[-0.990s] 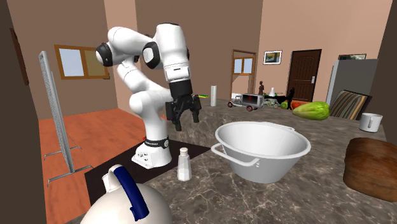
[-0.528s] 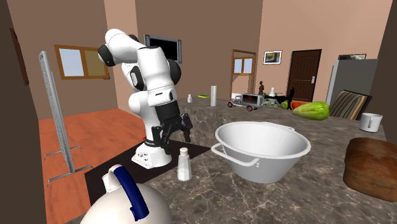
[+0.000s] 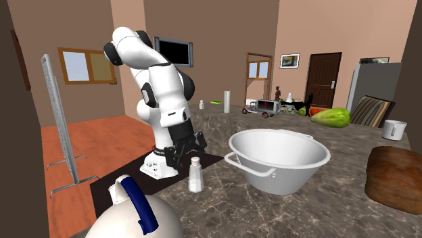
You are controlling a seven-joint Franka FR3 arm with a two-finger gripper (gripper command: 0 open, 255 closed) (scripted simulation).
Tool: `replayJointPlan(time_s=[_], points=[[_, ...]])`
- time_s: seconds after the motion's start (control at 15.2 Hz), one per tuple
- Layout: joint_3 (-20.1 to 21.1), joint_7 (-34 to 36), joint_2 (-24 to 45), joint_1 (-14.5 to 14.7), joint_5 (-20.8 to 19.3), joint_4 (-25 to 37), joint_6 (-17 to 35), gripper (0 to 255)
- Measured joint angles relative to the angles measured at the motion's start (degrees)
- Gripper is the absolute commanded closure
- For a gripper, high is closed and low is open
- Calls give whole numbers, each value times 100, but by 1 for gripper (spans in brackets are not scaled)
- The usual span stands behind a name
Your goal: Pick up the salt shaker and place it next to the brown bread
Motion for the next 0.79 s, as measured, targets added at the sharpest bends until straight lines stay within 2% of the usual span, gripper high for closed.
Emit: replayJointPlan(time_s=[0.33, 0.4, 0.79], points=[[-17, 2, 51, 17, -3, -12, 67, 0], [-17, 2, 51, 17, -3, -12, 67, 255], [-17, 2, 49, 17, -3, -8, 69, 255]])
